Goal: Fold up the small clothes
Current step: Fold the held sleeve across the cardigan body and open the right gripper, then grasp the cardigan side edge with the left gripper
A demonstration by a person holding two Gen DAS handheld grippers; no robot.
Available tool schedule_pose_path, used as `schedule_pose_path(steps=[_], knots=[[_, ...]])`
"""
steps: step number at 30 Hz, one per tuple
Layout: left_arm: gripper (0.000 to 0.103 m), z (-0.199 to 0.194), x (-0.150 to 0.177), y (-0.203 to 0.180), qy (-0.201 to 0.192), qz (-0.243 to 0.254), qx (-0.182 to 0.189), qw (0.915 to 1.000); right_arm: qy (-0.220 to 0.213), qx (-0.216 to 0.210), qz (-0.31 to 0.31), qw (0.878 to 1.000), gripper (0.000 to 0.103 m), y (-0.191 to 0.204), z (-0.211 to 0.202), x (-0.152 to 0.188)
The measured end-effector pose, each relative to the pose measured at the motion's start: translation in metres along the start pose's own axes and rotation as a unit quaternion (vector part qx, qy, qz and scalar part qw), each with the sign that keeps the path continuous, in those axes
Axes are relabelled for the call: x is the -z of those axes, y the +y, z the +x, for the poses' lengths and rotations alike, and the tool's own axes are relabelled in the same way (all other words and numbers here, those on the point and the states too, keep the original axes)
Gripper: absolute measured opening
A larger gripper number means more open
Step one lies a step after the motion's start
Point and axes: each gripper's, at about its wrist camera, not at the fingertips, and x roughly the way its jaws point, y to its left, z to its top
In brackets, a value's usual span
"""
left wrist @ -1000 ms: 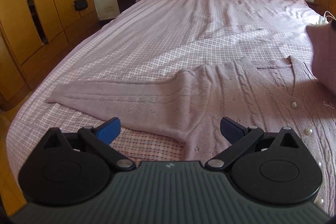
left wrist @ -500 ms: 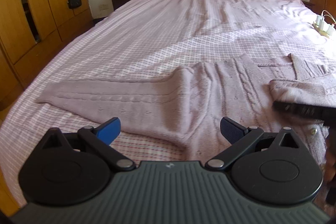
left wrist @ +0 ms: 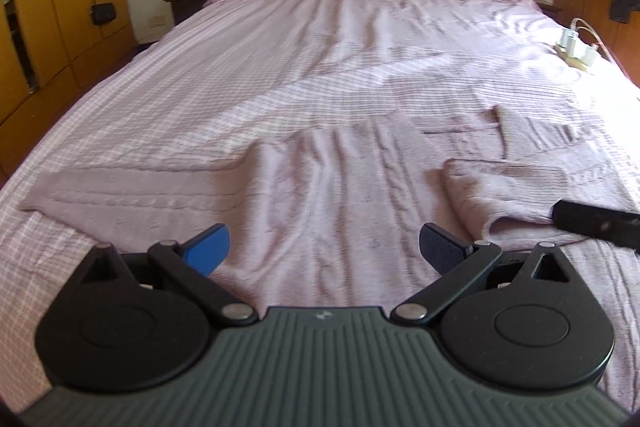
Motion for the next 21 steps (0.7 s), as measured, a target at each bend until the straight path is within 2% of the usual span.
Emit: schedule_pose_path(steps=[4,12,18,21], knots=[[0.103,0.002,0.000,-0.027,-0.008,0.022,0.013,0.9997,-0.041,0.054,-0.009,0.998,0.079,-0.023,-0.029,0.000],[0.103,0.019,0.005,-0.091,-0.010,0.076,0.062,0.9951,-0.084,0.109,0.018,0.990,0.081,-0.069,-0.050,0.003],[0.102,0.032,0.008,-0.133,-0.029,0.102,0.113,0.9879,-0.079,0.097,0.046,0.991,0.081,-0.091,-0.044,0.009],[0.094,0.041,0.008,-0.150,-0.028,0.115,0.134,0.9839,-0.080,0.093,0.058,0.991,0.081,-0.096,-0.037,0.010]])
